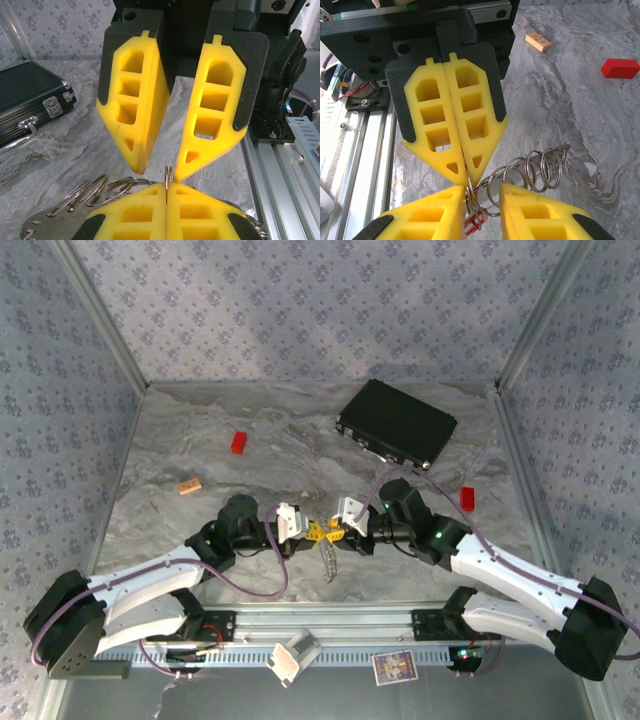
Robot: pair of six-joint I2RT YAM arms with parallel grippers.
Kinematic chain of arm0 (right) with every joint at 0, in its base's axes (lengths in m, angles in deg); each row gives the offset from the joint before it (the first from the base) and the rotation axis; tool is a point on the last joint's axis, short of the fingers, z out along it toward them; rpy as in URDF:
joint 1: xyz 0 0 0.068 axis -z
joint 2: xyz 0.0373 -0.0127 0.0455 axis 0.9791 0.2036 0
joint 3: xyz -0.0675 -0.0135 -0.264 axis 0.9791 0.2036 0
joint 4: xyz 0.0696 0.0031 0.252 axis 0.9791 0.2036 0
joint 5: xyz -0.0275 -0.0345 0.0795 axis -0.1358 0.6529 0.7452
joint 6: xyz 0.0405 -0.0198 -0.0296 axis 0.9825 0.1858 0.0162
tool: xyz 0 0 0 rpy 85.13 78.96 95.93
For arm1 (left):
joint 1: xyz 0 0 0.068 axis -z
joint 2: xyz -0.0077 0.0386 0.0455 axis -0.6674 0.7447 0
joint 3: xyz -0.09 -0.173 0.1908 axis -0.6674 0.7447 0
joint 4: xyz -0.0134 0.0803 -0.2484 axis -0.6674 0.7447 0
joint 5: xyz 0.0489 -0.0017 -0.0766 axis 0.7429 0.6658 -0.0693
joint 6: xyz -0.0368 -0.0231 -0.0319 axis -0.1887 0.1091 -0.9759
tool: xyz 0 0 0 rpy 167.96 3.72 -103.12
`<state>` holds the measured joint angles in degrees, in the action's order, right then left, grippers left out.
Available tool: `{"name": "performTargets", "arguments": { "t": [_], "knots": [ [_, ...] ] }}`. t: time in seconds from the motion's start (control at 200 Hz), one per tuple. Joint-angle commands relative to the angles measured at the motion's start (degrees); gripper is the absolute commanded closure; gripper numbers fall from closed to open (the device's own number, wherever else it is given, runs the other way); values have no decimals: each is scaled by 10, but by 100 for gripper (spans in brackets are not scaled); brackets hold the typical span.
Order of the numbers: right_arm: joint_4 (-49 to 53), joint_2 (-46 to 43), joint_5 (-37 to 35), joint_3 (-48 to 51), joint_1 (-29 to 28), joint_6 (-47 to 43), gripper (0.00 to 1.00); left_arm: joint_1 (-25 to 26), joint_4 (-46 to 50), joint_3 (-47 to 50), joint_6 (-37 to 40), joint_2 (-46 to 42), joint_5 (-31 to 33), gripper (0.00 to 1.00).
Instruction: Put the keys on the keyring
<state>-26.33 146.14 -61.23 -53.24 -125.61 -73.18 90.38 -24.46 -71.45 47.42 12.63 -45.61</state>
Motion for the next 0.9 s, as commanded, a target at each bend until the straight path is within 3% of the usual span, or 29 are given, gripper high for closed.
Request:
{"name": "performTargets", "arguments": {
  "t": [0.0,0.475,0.555,0.625,0.68,0.8,0.894],
  "knots": [
    [2,-19,-3,17,2,6,74,4,-44,-9,12,-13,-21,100],
    [-37,3,36,15,5,19,81,5,-48,-8,10,-11,-22,100],
    [-37,5,43,13,6,19,88,6,-49,-8,9,-11,-22,100],
    [-29,7,47,9,5,14,100,6,-50,-8,8,-11,-19,100],
    [-16,7,45,4,6,9,100,6,-45,-9,3,-12,-3,100],
    [29,2,23,-13,6,-13,100,6,-9,-11,6,-18,28,78],
    [84,11,4,-39,6,-36,100,6,21,-16,11,-18,37,76]
  ]
}}
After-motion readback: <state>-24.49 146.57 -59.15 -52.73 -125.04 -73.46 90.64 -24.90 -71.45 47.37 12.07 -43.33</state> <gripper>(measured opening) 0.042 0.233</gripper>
